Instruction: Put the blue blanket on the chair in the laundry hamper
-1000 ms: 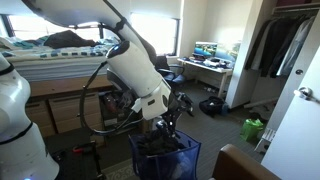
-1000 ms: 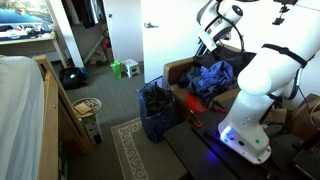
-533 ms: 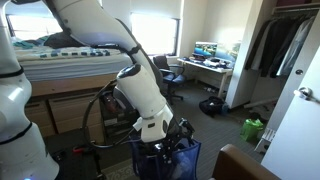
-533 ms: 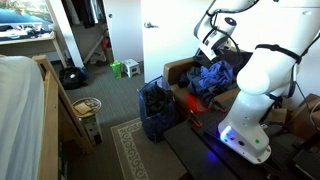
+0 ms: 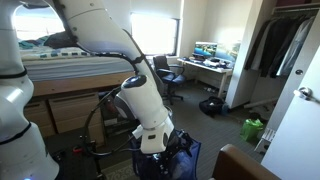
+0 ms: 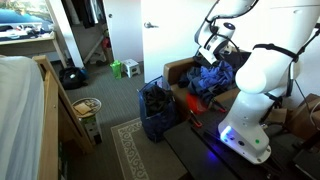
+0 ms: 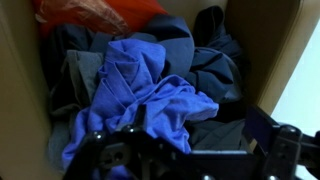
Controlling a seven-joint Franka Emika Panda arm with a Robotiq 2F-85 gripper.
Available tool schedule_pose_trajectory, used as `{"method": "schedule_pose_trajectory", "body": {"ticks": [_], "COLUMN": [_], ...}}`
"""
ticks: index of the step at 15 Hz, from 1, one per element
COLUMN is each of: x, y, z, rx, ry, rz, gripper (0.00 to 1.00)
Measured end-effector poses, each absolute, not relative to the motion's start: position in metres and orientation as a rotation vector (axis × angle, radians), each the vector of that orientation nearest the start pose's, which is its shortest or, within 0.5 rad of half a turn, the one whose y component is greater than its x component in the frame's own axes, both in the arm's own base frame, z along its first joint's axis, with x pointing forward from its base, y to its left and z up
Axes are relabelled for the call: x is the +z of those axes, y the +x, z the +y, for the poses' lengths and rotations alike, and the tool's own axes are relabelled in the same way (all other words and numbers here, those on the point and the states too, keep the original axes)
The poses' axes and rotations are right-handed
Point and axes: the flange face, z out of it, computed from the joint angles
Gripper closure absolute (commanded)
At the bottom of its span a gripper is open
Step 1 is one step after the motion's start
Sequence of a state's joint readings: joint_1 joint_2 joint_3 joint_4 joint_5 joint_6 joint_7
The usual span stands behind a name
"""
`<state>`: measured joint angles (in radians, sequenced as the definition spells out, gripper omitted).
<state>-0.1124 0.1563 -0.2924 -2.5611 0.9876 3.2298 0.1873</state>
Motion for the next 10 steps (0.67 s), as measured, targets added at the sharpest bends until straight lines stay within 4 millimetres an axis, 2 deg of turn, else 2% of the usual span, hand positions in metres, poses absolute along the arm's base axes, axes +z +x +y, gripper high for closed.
{"method": "schedule_pose_trajectory", "body": {"ticks": [4, 10], "x": [0.244, 0.21], "y": [0.381, 0.375], "z": [-0.266, -0.309], "rx": [-0.73, -0.728], "ry": [-1.969, -1.616], "rz": [2.25, 2.578], "gripper": [0.0, 0.0]}}
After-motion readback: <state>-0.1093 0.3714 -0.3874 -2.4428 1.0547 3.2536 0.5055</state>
